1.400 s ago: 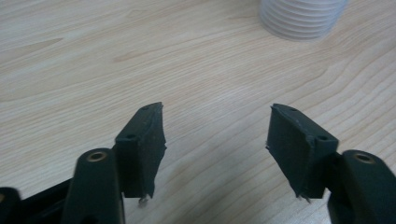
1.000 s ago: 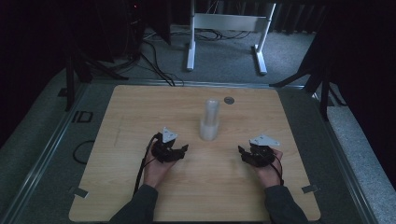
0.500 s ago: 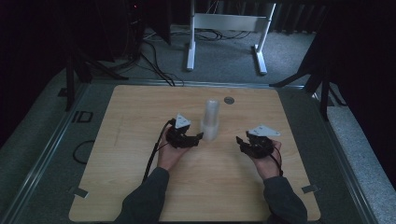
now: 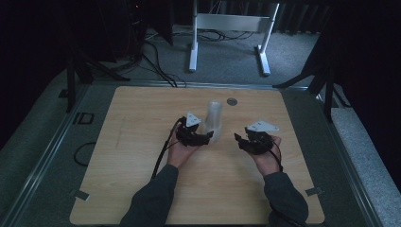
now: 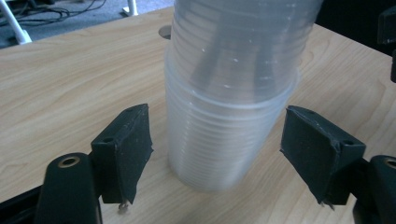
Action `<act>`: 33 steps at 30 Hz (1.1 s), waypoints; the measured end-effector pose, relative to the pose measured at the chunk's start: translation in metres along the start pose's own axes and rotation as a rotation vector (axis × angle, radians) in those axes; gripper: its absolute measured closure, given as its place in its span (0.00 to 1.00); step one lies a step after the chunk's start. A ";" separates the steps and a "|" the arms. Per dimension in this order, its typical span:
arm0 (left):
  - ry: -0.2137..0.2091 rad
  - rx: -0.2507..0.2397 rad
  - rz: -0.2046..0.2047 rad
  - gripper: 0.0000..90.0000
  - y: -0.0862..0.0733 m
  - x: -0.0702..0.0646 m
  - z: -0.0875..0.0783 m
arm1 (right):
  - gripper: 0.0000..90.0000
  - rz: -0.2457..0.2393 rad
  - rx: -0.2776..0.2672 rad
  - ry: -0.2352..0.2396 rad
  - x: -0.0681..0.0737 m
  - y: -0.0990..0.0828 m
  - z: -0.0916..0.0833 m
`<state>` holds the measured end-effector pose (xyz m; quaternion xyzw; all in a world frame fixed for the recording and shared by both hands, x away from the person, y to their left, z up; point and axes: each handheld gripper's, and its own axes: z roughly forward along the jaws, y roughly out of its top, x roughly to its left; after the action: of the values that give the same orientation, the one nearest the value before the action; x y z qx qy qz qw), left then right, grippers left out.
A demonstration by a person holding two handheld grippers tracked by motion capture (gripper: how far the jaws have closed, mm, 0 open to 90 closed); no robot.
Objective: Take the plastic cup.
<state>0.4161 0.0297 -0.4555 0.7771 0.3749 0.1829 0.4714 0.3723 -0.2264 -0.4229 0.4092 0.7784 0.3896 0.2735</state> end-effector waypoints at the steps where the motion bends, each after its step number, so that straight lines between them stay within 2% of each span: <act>1: 0.000 0.000 0.000 0.25 0.000 0.000 0.000 | 0.52 0.001 -0.003 0.002 0.000 0.002 0.001; 4: -0.010 0.004 0.006 0.22 0.000 0.000 0.006 | 0.45 0.013 -0.015 0.009 0.001 0.009 0.003; 10: -0.010 0.000 0.020 0.22 0.001 -0.002 0.011 | 0.41 0.027 -0.035 0.026 0.000 0.020 0.003; 20: -0.012 -0.020 0.024 0.22 0.003 -0.005 0.016 | 0.41 0.020 -0.067 0.049 0.002 0.035 0.004; 25: -0.015 -0.030 0.022 0.24 0.005 -0.005 0.016 | 0.41 0.033 -0.076 0.073 0.002 0.041 0.007; 33: -0.013 -0.029 0.024 0.25 0.005 -0.006 0.017 | 0.42 0.024 -0.096 0.099 0.010 0.057 0.015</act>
<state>0.4254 0.0138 -0.4589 0.7758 0.3598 0.1888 0.4827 0.4020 -0.1918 -0.3849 0.3850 0.7664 0.4497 0.2492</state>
